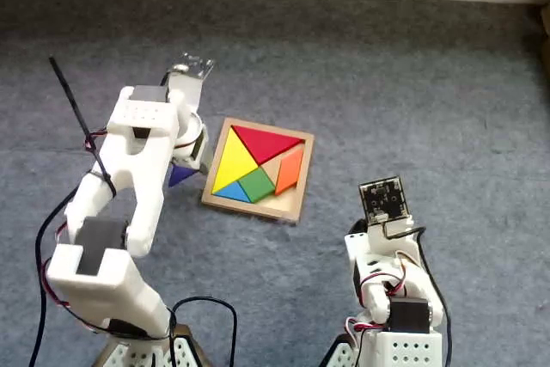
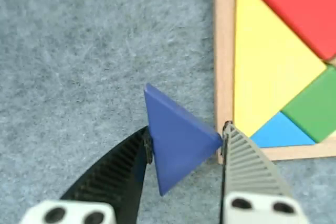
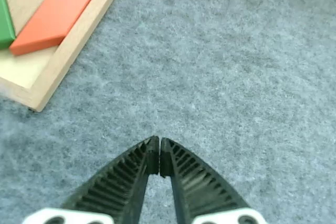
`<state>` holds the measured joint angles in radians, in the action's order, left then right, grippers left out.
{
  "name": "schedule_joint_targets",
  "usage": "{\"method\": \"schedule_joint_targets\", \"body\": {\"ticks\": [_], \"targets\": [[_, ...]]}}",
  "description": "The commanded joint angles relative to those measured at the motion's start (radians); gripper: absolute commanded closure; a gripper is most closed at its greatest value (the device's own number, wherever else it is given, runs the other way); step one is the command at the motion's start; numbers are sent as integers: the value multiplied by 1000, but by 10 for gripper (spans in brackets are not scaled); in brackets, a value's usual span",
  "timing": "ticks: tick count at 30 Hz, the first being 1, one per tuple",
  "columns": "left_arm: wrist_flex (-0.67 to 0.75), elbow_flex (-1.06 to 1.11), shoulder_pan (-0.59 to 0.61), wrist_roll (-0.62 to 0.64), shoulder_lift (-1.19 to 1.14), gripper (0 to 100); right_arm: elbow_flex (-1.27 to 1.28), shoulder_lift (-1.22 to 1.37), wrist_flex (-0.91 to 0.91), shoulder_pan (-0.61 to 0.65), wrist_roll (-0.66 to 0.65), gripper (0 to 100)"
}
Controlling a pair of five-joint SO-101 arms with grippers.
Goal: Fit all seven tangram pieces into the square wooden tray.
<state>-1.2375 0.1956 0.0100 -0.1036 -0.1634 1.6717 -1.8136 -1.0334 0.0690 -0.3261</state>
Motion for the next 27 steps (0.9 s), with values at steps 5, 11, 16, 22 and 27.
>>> {"method": "schedule_joint_targets", "body": {"ticks": [5,11,16,22,27], "targets": [[-15,-15,-225,-11,87,832,151,4,15,-19,2,979],[-11,-16,-406,-35,87,832,151,4,16,-19,2,979],[-9,-28,-489,-86,38,832,151,4,16,-19,2,979],[-18,-137,-496,-87,-131,831,151,4,18,-19,2,979],[-77,-202,-535,-89,-205,802,151,4,18,-19,2,979]]}}
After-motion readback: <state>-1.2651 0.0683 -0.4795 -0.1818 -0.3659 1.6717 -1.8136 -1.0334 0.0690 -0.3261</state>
